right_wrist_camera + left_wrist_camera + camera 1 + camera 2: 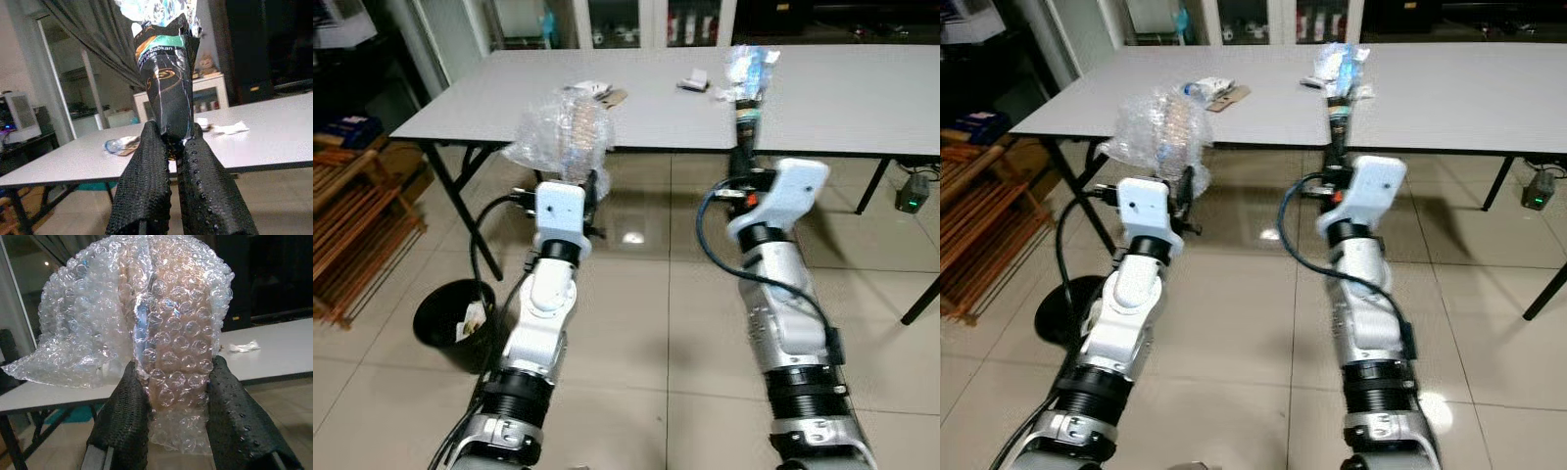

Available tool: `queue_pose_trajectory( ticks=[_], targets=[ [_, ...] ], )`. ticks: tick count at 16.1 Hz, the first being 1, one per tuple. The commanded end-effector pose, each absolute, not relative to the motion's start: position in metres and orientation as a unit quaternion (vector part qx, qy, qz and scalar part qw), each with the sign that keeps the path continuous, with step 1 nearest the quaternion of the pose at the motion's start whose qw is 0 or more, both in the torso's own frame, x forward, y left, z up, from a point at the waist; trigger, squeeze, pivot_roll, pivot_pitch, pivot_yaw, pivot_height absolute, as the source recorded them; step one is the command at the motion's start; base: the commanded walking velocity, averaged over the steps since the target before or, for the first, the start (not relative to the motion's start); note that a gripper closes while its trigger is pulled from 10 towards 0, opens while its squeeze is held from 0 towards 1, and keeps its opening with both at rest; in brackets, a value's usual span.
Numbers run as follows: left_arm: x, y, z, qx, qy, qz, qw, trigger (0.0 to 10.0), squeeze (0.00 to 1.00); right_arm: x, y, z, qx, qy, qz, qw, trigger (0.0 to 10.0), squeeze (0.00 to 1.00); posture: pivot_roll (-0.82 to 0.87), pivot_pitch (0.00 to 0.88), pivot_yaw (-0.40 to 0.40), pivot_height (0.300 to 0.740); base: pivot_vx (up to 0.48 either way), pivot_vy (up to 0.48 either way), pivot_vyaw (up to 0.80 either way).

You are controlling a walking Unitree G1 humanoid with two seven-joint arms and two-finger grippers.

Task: Picking trash to rubbish bin

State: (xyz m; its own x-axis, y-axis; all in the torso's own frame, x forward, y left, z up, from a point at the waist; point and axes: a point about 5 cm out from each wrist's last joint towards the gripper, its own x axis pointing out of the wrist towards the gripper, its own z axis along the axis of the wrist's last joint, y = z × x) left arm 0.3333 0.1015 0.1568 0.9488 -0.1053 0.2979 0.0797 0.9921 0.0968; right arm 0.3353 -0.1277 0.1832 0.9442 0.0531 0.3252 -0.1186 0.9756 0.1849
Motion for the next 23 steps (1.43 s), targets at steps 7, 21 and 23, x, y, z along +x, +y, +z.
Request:
queue_pose_trajectory(
  ticks=[7, 21, 23],
  targets=[
    [0.336, 0.107, 0.154, 0.045, -0.137, -0.041, 0.989, 10.0, 0.00, 0.337, -0.123, 0.184, 0.104, -0.154, 0.047, 0.982, 10.0, 0.00, 0.01, 0.030, 0.082, 0.740, 0.000, 0.439, 0.00],
    [0.329, 0.150, 0.070, 0.074, 0.052, -0.026, 0.996, 10.0, 0.00, 0.329, -0.145, 0.069, 0.053, 0.103, -0.014, 0.993, 10.0, 0.00, -0.01, 0.007, 0.052, 0.740, 0.000, 0.480, 0.00],
    [0.313, 0.167, 0.031, 0.100, 0.147, -0.031, 0.984, 10.0, 0.00, 0.309, -0.160, 0.026, 0.031, 0.194, -0.030, 0.980, 10.0, 0.00, -0.01, 0.000, 0.031, 0.740, 0.000, 0.480, 0.00]
  ],
)
